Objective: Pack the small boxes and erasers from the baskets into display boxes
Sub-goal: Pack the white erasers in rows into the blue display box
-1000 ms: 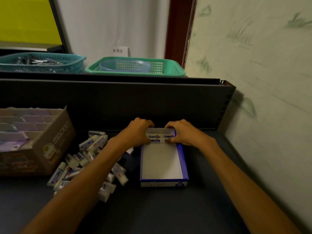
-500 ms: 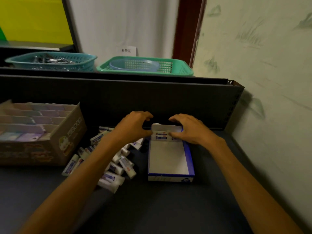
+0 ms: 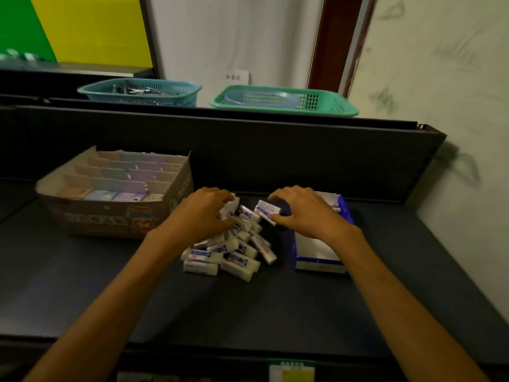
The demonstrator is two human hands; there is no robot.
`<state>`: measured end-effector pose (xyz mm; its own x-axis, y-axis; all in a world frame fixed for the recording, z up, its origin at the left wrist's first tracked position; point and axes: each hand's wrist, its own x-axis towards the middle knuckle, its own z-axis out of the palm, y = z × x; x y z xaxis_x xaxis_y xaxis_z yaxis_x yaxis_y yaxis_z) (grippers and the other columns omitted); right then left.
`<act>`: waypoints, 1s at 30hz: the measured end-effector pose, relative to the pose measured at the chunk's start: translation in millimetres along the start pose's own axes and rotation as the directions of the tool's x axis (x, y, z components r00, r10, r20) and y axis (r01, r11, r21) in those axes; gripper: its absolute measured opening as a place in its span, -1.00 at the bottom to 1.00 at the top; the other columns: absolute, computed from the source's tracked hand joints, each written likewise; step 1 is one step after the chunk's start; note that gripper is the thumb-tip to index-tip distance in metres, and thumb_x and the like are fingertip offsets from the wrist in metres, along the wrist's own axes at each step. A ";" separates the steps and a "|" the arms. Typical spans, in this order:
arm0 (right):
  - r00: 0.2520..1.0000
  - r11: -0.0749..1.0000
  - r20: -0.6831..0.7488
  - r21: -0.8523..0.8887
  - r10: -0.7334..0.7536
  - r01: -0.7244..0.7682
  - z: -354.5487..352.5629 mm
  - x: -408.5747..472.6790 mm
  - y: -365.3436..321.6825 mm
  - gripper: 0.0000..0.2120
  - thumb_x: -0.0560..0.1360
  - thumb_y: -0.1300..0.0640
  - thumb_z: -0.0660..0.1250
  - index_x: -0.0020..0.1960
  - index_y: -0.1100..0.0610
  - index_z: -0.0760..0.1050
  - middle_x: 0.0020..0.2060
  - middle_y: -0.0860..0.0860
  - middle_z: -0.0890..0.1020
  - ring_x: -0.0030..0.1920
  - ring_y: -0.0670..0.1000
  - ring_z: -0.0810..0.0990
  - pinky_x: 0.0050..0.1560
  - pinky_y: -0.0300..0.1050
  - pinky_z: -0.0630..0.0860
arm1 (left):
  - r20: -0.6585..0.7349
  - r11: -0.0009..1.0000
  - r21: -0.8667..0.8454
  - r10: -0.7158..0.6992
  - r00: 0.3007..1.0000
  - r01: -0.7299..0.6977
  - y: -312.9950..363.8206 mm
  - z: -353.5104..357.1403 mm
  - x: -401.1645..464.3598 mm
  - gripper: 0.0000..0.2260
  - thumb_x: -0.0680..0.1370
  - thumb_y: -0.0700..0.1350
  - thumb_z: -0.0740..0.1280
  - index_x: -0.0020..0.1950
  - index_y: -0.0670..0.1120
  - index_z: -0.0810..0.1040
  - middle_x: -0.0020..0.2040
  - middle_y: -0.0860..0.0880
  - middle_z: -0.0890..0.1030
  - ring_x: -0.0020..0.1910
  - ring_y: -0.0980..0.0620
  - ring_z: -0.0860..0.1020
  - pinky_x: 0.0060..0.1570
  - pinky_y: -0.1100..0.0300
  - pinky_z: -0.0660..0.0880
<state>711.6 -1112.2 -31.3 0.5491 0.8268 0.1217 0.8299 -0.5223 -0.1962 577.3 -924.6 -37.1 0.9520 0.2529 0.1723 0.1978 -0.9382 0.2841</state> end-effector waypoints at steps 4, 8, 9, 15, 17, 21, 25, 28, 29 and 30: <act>0.997 0.997 -0.007 -0.027 0.072 -0.072 10.6 1.1 -17.4 -0.57 0.50 -0.06 0.33 0.34 -0.04 0.39 0.20 -0.03 0.53 0.20 0.00 0.46 0.18 -0.08 0.38 | 0.031 0.994 -0.071 0.086 0.996 -0.084 -7.0 -3.4 -5.8 -0.59 0.50 0.02 0.36 0.33 0.02 0.43 0.26 -0.01 0.48 0.14 0.06 0.48 0.08 0.22 0.46; 0.988 0.986 -0.005 -0.063 0.151 -0.151 23.9 -1.4 -23.8 -0.59 0.48 -0.04 0.36 0.30 -0.04 0.42 0.18 -0.02 0.54 0.15 0.03 0.47 0.17 0.00 0.46 | 0.081 0.981 -0.103 0.173 0.982 -0.164 -2.9 -2.4 -0.9 -0.64 0.51 -0.01 0.35 0.30 0.03 0.45 0.26 0.01 0.47 0.15 0.07 0.47 0.08 0.24 0.43; 0.986 0.984 -0.009 -0.070 0.165 -0.165 25.6 -1.5 -24.9 -0.61 0.47 -0.02 0.37 0.28 -0.04 0.43 0.17 -0.02 0.54 0.14 0.03 0.47 0.16 0.00 0.46 | 0.097 0.978 -0.103 0.191 0.977 -0.181 -1.2 -1.3 2.0 -0.66 0.52 -0.03 0.34 0.29 0.03 0.45 0.23 0.02 0.48 0.14 0.08 0.47 0.05 0.26 0.41; 0.976 0.974 -0.037 -0.062 0.215 -0.217 30.6 3.9 -28.0 -0.60 0.49 0.00 0.37 0.30 0.02 0.43 0.19 0.02 0.52 0.18 0.05 0.45 0.17 -0.03 0.45 | 0.228 0.972 -0.114 0.228 0.947 -0.206 1.0 10.6 23.2 -0.71 0.51 -0.07 0.34 0.24 0.02 0.51 0.17 0.02 0.56 0.06 0.12 0.54 0.10 0.19 0.50; 0.973 0.972 -0.027 -0.038 0.231 -0.232 32.3 6.0 -26.6 -0.59 0.49 0.04 0.38 0.32 0.03 0.42 0.20 0.03 0.52 0.19 0.05 0.47 0.17 -0.05 0.45 | 0.234 0.971 -0.106 0.236 0.943 -0.216 0.0 12.7 27.8 -0.72 0.52 -0.09 0.35 0.22 0.01 0.52 0.16 0.02 0.57 0.07 0.12 0.55 0.11 0.18 0.51; 0.968 0.966 -0.039 0.091 0.247 -0.243 29.2 5.8 -22.8 -0.57 0.48 0.15 0.40 0.32 0.05 0.42 0.20 0.03 0.53 0.17 -0.02 0.50 0.13 -0.19 0.42 | 0.245 0.966 -0.095 0.257 0.935 -0.240 -1.7 13.6 33.4 -0.75 0.52 -0.10 0.34 0.20 0.01 0.53 0.15 0.02 0.56 0.06 0.11 0.53 0.11 0.17 0.50; 0.972 0.965 -0.089 0.171 0.218 -0.200 24.8 3.7 -18.9 -0.60 0.46 0.19 0.41 0.28 0.07 0.47 0.17 0.00 0.50 0.16 -0.04 0.48 0.14 -0.24 0.39 | 0.250 0.966 -0.107 0.255 0.934 -0.235 -5.2 15.4 34.6 -0.77 0.53 -0.10 0.32 0.19 0.01 0.52 0.14 0.01 0.53 0.03 0.11 0.51 0.06 0.21 0.49; 0.968 0.950 -0.137 0.261 0.211 -0.171 19.6 0.0 -13.7 -0.65 0.44 0.16 0.44 0.21 0.06 0.51 0.09 -0.04 0.49 0.06 -0.12 0.49 0.12 -0.19 0.50 | 0.180 0.962 -0.171 0.242 0.953 -0.212 -7.4 12.7 31.6 -0.78 0.53 -0.09 0.33 0.16 0.02 0.48 0.11 0.04 0.51 0.03 0.10 0.50 0.05 0.21 0.48; 0.967 0.946 -0.150 0.285 0.205 -0.156 16.8 -1.9 -12.3 -0.66 0.43 0.16 0.44 0.19 0.06 0.51 0.08 -0.05 0.48 0.04 -0.14 0.48 0.09 -0.21 0.50 | 0.145 0.958 -0.214 0.225 0.963 -0.192 -8.0 10.4 30.3 -0.78 0.52 -0.09 0.33 0.16 0.01 0.46 0.08 0.05 0.50 0.03 0.10 0.49 0.04 0.21 0.47; 0.967 0.941 -0.163 0.307 0.198 -0.141 13.9 -4.0 -11.0 -0.66 0.42 0.16 0.45 0.18 0.07 0.52 0.07 -0.06 0.49 0.02 -0.14 0.48 0.05 -0.25 0.48 | 0.101 0.948 -0.262 0.211 0.972 -0.179 -8.7 7.8 28.9 -0.78 0.52 -0.10 0.34 0.15 0.01 0.45 0.06 0.06 0.49 0.02 0.11 0.49 0.03 0.23 0.47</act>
<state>698.9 -1106.8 -43.2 0.7109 0.6620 0.2372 0.6735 -0.5438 -0.5007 604.9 -910.9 -41.9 0.9909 0.0240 0.1324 -0.0438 -0.8728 0.4861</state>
